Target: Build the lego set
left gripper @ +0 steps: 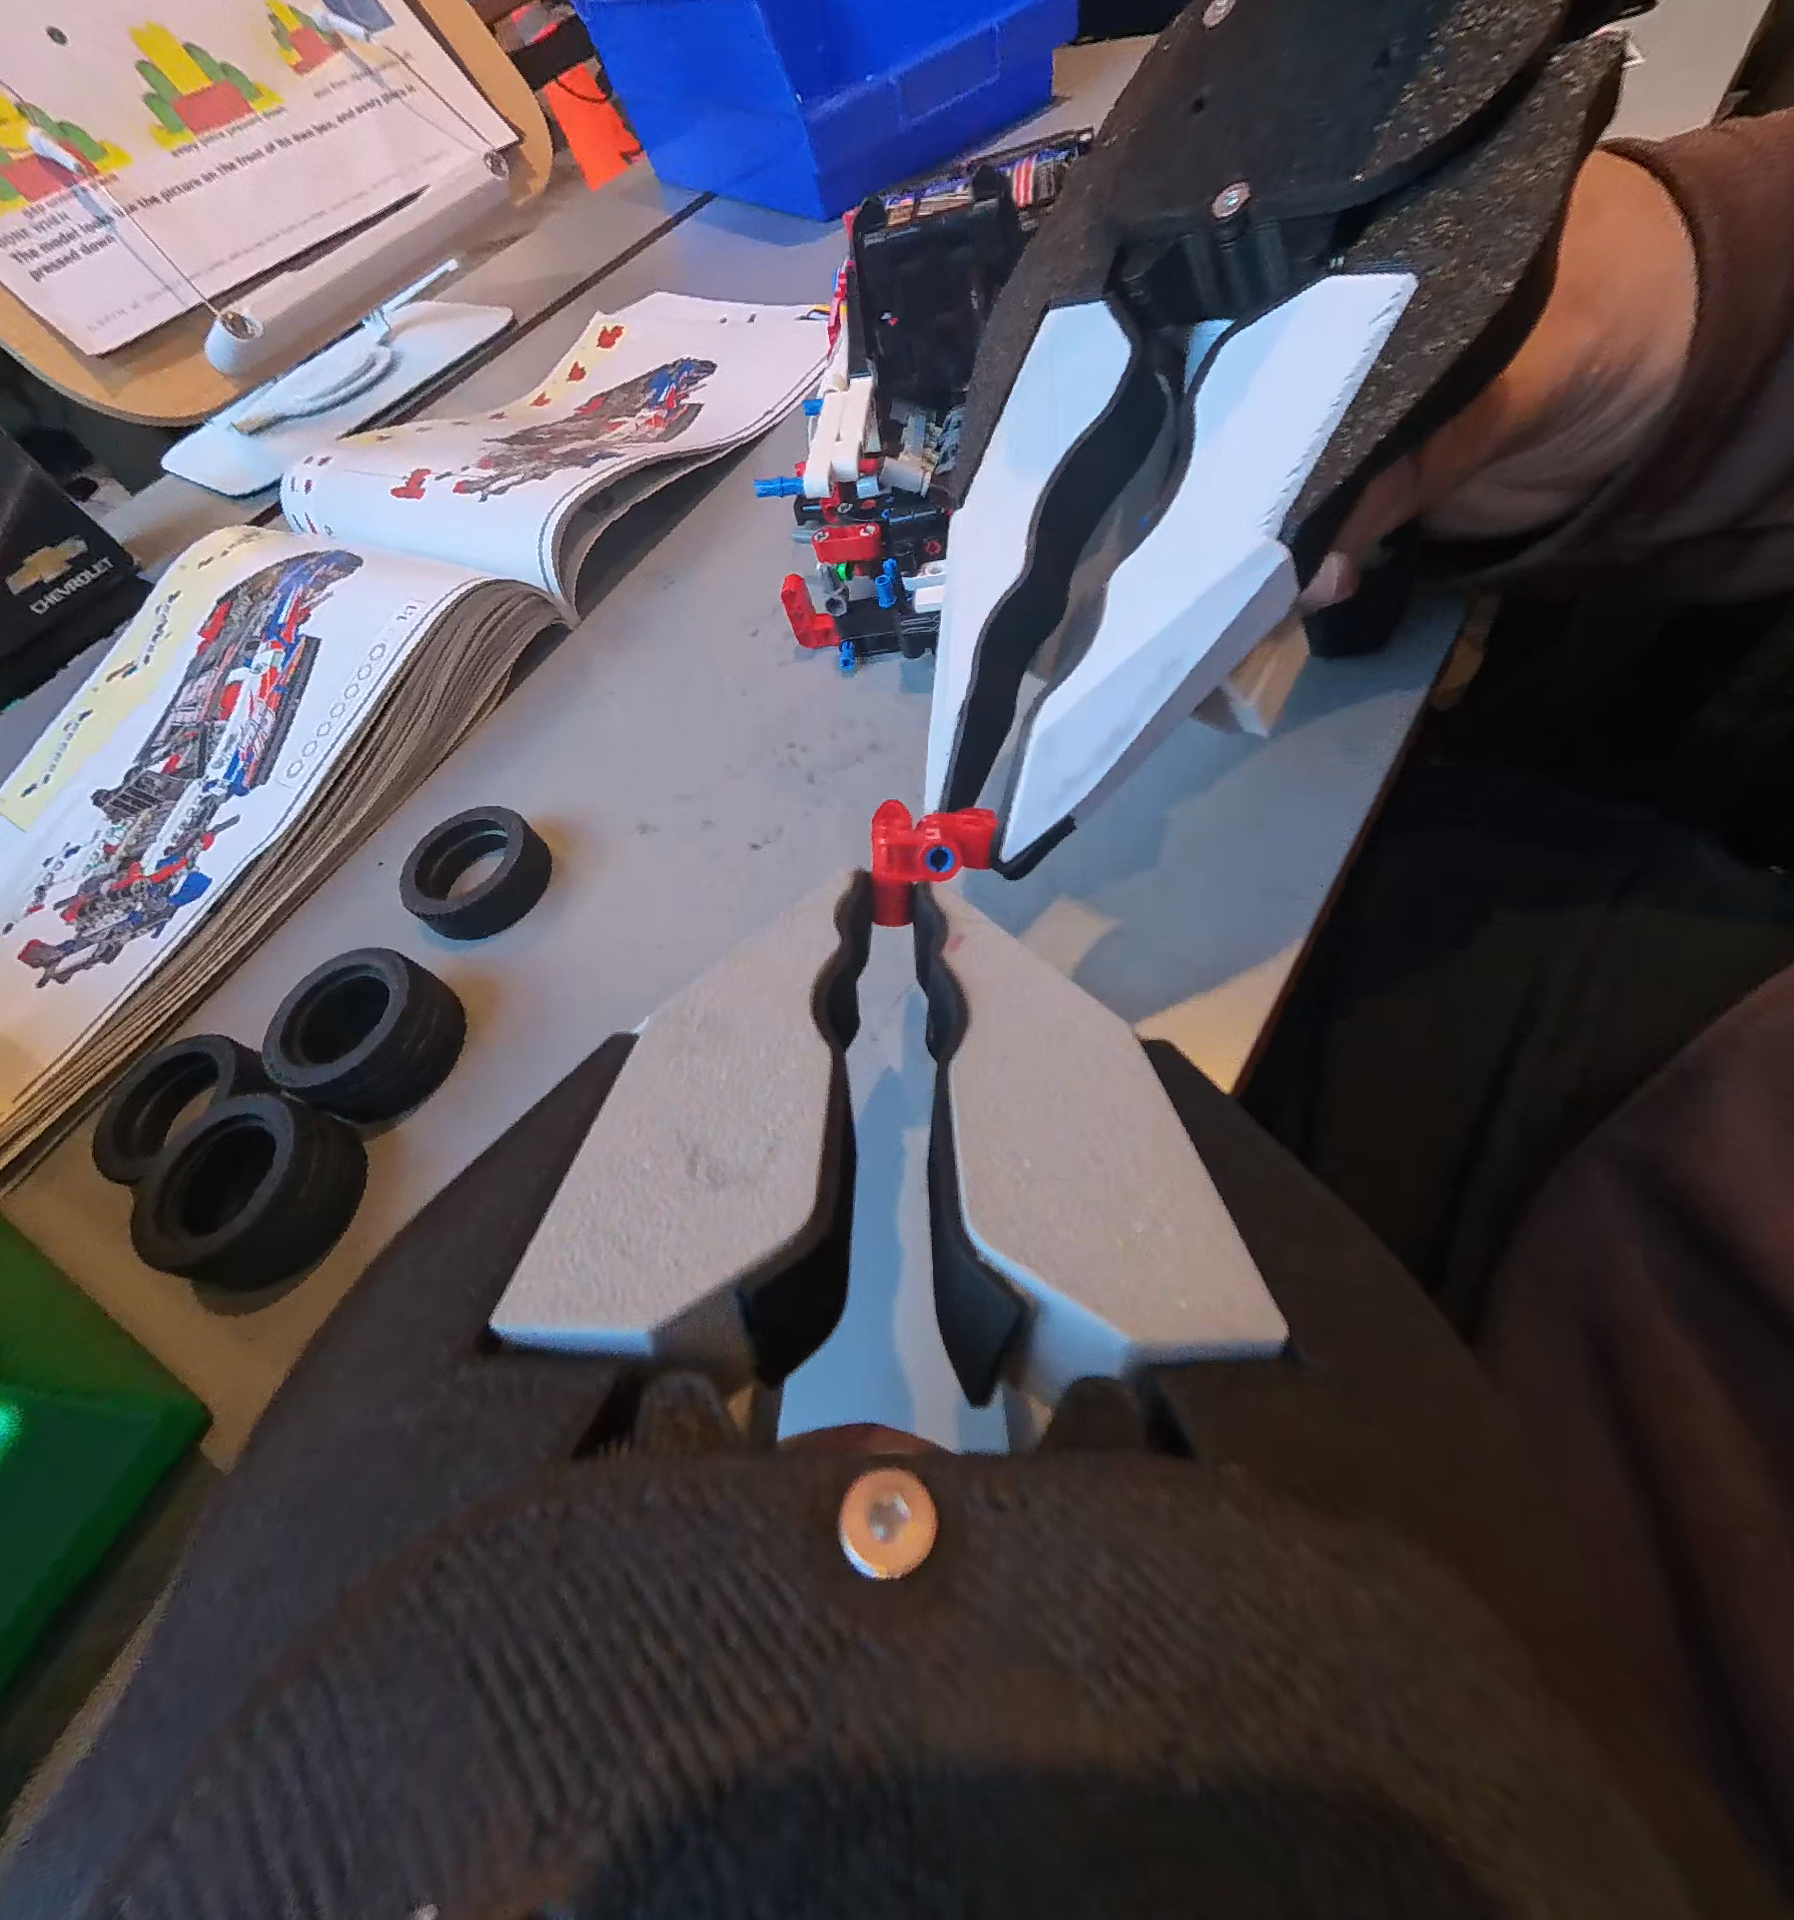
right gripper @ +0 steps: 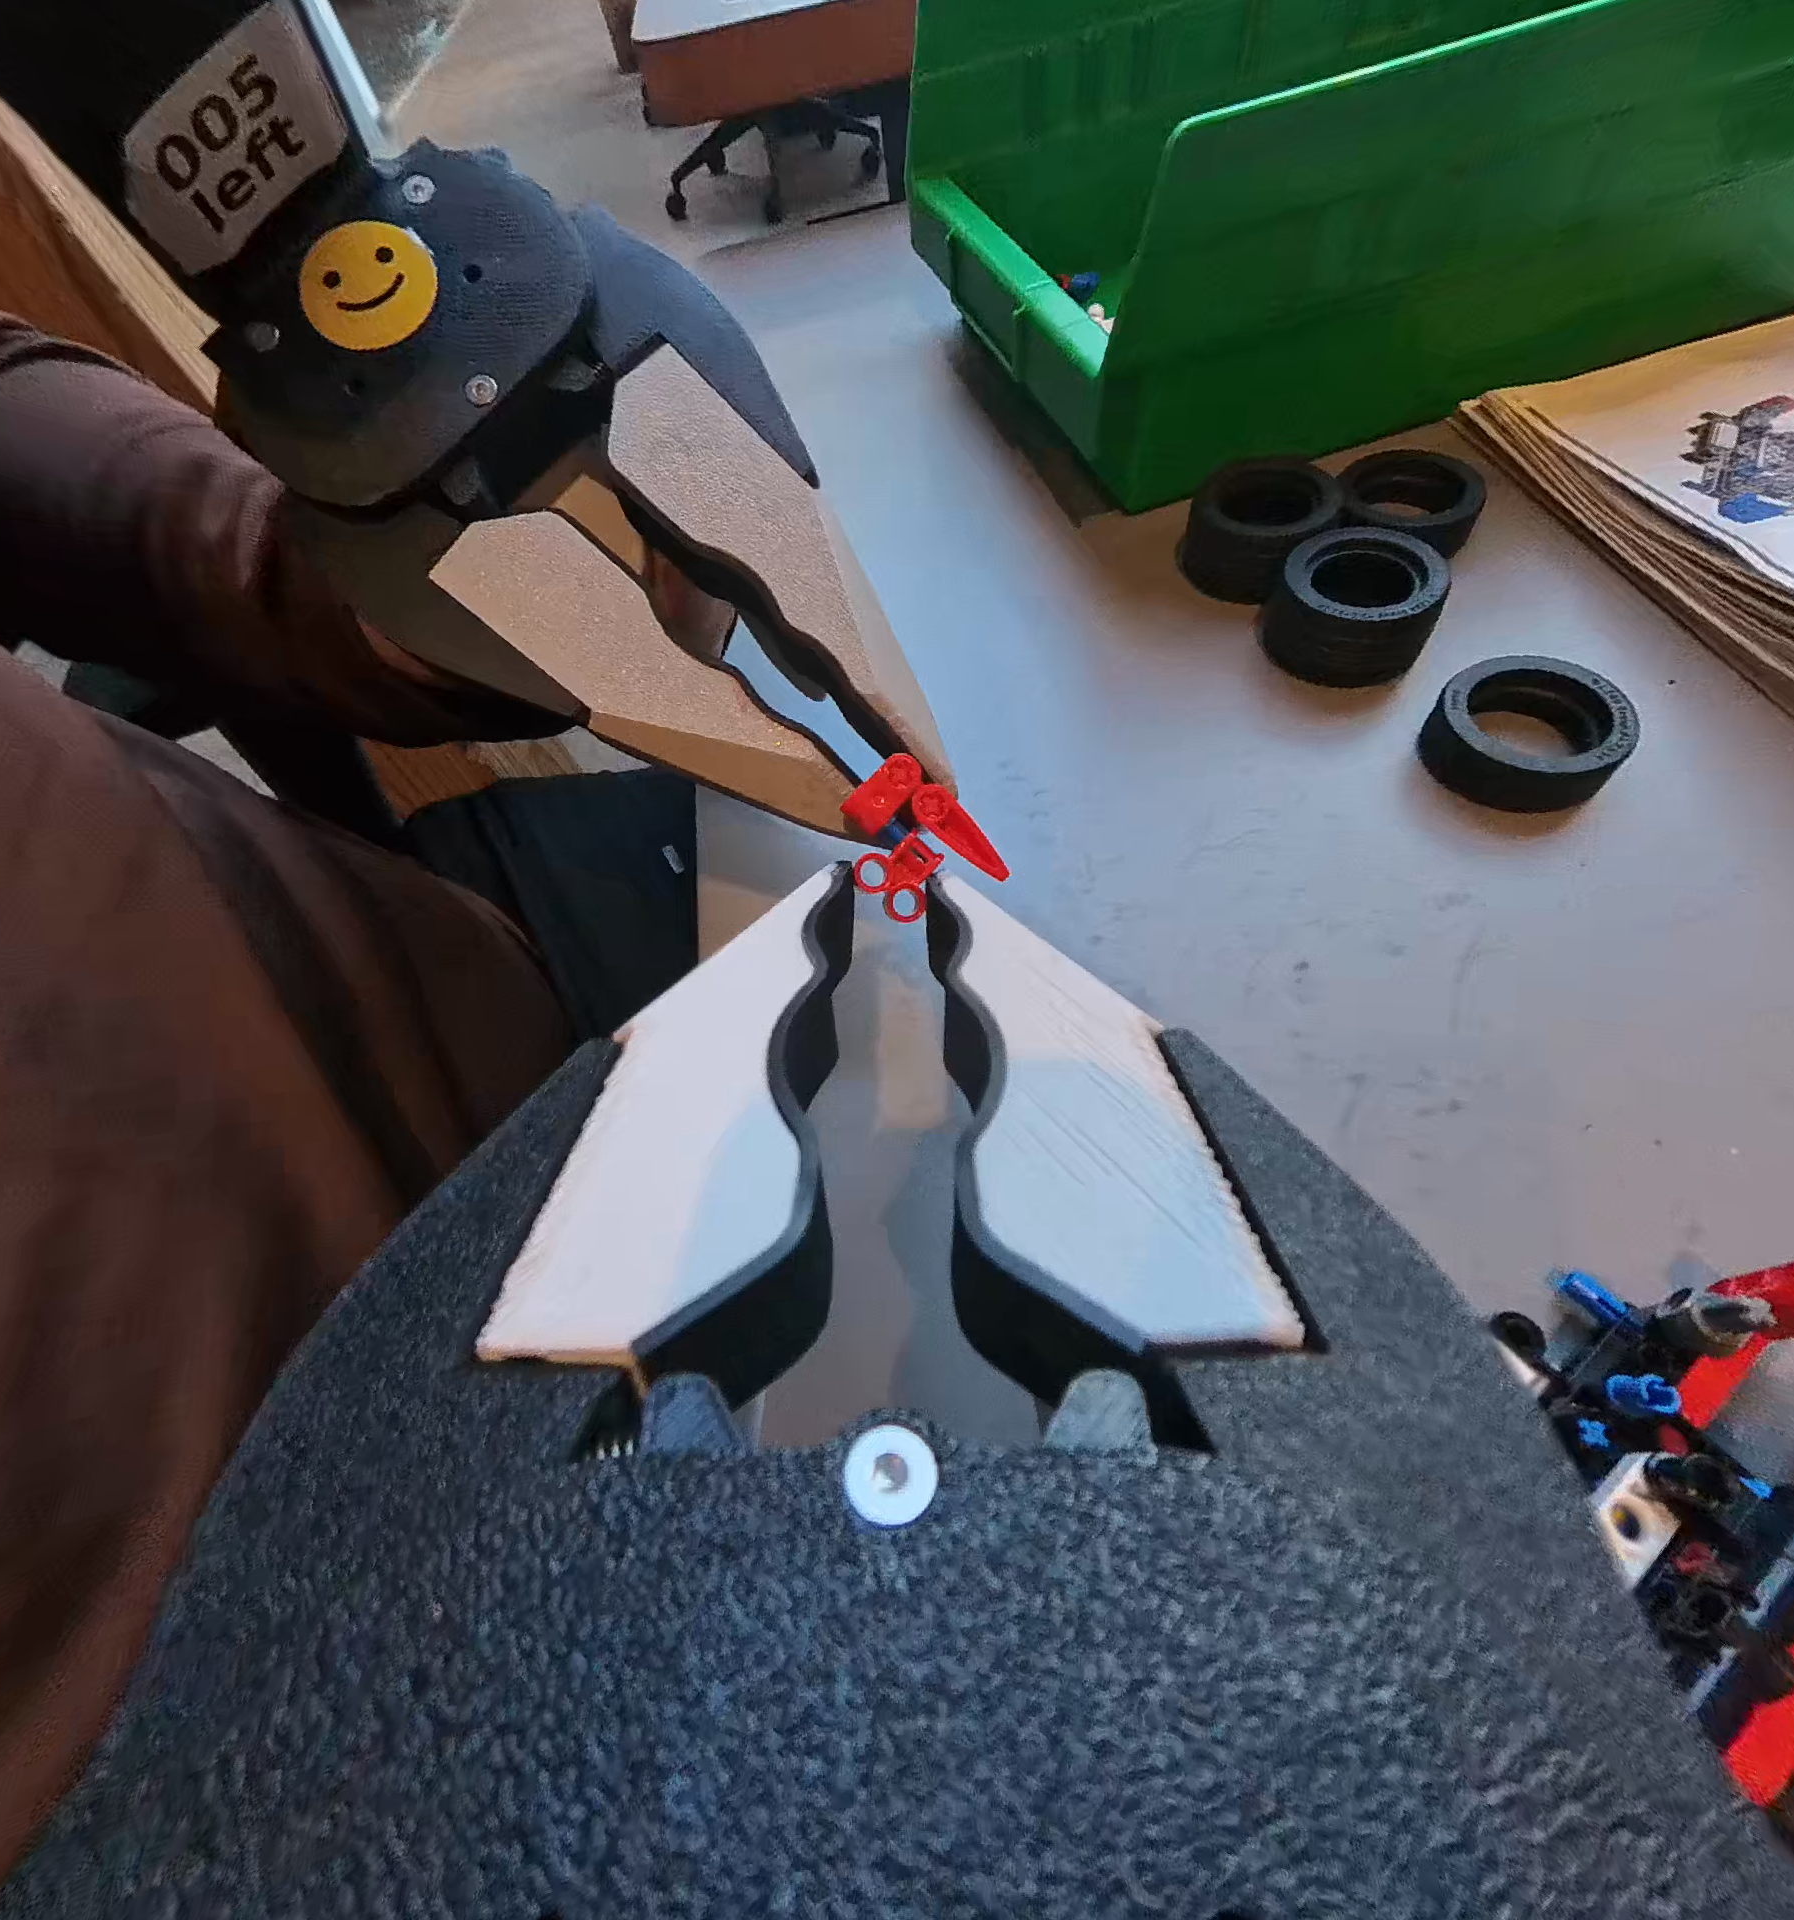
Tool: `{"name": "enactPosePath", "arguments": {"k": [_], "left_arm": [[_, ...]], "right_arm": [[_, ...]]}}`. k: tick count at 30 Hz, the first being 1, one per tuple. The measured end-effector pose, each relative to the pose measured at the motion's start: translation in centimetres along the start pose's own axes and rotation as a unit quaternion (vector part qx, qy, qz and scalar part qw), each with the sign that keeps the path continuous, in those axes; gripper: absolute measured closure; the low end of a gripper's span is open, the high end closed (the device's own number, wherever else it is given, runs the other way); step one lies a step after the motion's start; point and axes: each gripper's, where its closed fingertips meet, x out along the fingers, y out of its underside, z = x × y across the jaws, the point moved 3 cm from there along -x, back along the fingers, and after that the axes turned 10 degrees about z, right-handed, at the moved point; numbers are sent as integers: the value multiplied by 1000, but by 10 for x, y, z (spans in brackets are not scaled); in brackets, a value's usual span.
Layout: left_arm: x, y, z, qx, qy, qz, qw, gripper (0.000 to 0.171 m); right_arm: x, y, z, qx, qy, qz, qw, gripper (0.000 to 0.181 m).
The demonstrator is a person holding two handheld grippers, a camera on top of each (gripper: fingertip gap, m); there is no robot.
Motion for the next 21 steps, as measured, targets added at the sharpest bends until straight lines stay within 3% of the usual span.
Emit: {"name": "enactPosePath", "arguments": {"k": [10,21], "left_arm": [[4,5,7,-6,7,14,1000,167],[-1,4,8,-8,59,-10,998,167]], "right_arm": [[7,0,-7,12,-3,17,1000,168],[7,-4,-3,50,-66,-4,997,169]]}}
